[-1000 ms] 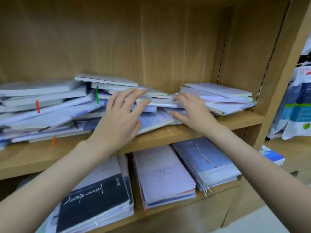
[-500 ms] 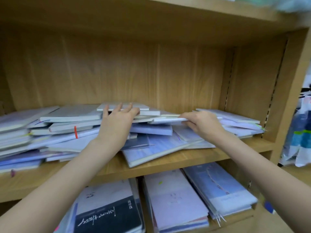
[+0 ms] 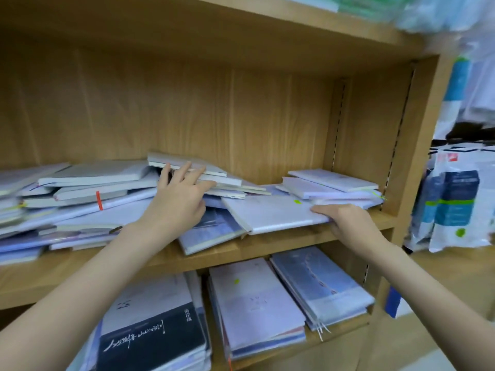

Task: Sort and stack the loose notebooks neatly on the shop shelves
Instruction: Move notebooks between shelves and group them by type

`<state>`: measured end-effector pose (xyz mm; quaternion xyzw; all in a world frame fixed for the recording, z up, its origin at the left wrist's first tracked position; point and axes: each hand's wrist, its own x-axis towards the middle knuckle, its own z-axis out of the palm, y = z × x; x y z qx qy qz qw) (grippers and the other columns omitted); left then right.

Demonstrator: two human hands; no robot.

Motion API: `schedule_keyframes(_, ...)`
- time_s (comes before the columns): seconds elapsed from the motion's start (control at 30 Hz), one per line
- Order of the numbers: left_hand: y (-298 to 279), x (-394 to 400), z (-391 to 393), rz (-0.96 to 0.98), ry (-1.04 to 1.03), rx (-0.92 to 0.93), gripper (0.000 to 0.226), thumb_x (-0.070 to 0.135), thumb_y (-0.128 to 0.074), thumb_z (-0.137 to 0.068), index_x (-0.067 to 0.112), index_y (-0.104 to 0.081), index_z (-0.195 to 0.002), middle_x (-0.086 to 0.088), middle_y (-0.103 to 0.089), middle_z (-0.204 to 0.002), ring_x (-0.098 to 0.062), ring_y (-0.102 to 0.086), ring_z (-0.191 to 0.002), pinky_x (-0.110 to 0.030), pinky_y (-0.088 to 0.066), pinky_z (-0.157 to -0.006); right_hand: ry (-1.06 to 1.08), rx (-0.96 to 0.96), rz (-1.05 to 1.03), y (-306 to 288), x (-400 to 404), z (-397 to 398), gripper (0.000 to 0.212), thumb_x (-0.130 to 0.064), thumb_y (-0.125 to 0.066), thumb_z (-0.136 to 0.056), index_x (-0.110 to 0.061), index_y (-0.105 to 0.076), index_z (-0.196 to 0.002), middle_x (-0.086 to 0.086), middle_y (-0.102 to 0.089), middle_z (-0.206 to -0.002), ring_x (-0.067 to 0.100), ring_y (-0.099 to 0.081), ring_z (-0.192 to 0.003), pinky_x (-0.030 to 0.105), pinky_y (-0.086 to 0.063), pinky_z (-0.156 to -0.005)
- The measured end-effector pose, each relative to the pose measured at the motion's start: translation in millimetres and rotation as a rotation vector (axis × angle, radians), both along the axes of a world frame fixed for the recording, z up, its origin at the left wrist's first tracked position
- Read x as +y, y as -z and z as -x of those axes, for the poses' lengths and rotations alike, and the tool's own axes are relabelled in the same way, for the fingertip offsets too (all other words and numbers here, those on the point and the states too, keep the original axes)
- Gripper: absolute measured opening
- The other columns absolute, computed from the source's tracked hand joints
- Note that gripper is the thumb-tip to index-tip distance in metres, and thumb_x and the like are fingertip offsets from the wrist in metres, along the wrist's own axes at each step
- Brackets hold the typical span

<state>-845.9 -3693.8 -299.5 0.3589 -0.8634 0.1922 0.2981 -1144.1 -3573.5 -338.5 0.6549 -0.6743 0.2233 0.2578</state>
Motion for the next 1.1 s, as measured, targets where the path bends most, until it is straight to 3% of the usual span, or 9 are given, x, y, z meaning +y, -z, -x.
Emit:
schedule_keyframes(0.07, -4, -1, 4, 0.018, 0.033, 0.034, 0.041, 0.005, -0.052, -0.088, 0.013, -0.055, -0.128, -0.008, -0.044, -0.143, -0.029, -0.032, -0.136, -0.053, -0.005, -0.112, -0.032, -0.006, 0.195, -5, 11, 2, 0.031, -0.003, -0.062, -0.07, -0.013, -0.073, -0.097, 0.006, -0.074, -0.094, 0.026, -0.071, -0.083, 0.027, -0.05, -0.066)
schedule_keyframes(0.2, -10, -5, 26, 0.141, 0.143, 0.137, 0.036, 0.0, -0.056, -0.068, 0.007, -0.069, -0.102, -0.012, -0.068, -0.106, -0.035, -0.064, -0.098, -0.065, -0.03, -0.096, 0.027, 0.11, 0.521, -34, 28, 9, 0.016, -0.015, -0.052, -0.081, -0.011, -0.067, -0.087, 0.005, -0.066, -0.073, 0.027, -0.062, -0.06, 0.031, -0.045, -0.044)
schedule_keyframes(0.4, -9, -12, 54, 0.203, 0.147, 0.041, 0.037, 0.01, -0.051, -0.064, 0.012, -0.07, -0.095, -0.006, -0.07, -0.095, -0.032, -0.066, -0.083, -0.063, -0.04, -0.087, 0.325, 0.101, 0.721, -69, 11, 49, 0.014, -0.004, -0.053, -0.086, -0.005, -0.06, -0.098, 0.015, -0.057, -0.071, 0.033, -0.051, -0.051, 0.016, -0.014, -0.047)
schedule_keyframes(0.47, -6, -18, 55, 0.192, 0.105, -0.027, 0.035, 0.007, -0.065, -0.06, 0.011, -0.071, -0.095, -0.007, -0.07, -0.095, -0.033, -0.066, -0.083, -0.065, -0.041, -0.085, 0.442, 0.052, 0.645, -75, -7, 59, 0.027, 0.002, -0.049, -0.085, -0.005, -0.059, -0.109, 0.02, -0.06, -0.086, 0.036, -0.055, -0.067, 0.02, -0.015, -0.047)
schedule_keyframes(0.53, -2, -22, 53, 0.172, 0.091, -0.079, 0.047, 0.006, -0.083, -0.05, 0.01, -0.07, -0.095, -0.009, -0.07, -0.096, -0.033, -0.066, -0.083, -0.064, -0.042, -0.084, 0.53, 0.053, 0.418, -69, -25, 67, 0.036, 0.007, -0.042, -0.087, -0.003, -0.054, -0.12, 0.022, -0.058, -0.101, 0.038, -0.05, -0.089, 0.035, -0.032, -0.051)
schedule_keyframes(0.7, -5, -23, 40, 0.177, 0.068, -0.174, 0.067, 0.013, -0.091, -0.04, 0.014, -0.069, -0.103, -0.009, -0.069, -0.102, -0.031, -0.067, -0.088, -0.058, -0.045, -0.084, 0.44, -0.011, -0.306, -34, -54, 77, 0.04, -0.017, -0.03, -0.102, -0.015, -0.033, -0.141, 0.014, -0.05, -0.13, 0.034, -0.042, -0.119, 0.04, -0.041, -0.088)
schedule_keyframes(0.87, -12, -20, 22, 0.189, -0.015, -0.234, 0.074, 0.013, -0.075, -0.073, 0.03, -0.043, -0.138, -0.006, -0.05, -0.136, -0.03, -0.048, -0.121, -0.046, -0.029, -0.105, 0.215, -0.089, -0.081, -48, -58, 25, 0.043, -0.029, -0.045, -0.098, -0.011, -0.043, -0.136, 0.011, -0.051, -0.131, 0.032, -0.042, -0.12, 0.038, -0.034, -0.096)
schedule_keyframes(0.97, -28, -19, 11, 0.143, -0.107, -0.314, 0.072, 0.022, -0.06, -0.087, 0.039, -0.021, -0.144, 0.005, -0.037, -0.144, -0.021, -0.04, -0.126, -0.031, -0.029, -0.101, -0.221, -0.273, -0.096, -49, -62, -37, 0.044, -0.033, -0.056, -0.092, -0.01, -0.053, -0.129, 0.006, -0.057, -0.127, 0.022, -0.049, -0.119, 0.026, -0.035, -0.094)
schedule_keyframes(1.1, -63, -28, -9, 0.002, -0.152, -0.364, 0.054, 0.04, -0.052, -0.091, 0.042, -0.03, -0.14, 0.006, -0.051, -0.129, -0.02, -0.049, -0.114, -0.031, -0.041, -0.081, -0.324, -0.389, -0.217, -32, -89, -86, 0.046, -0.033, -0.069, -0.083, -0.007, -0.06, -0.12, 0.007, -0.06, -0.116, 0.02, -0.055, -0.109, 0.016, -0.035, -0.08)
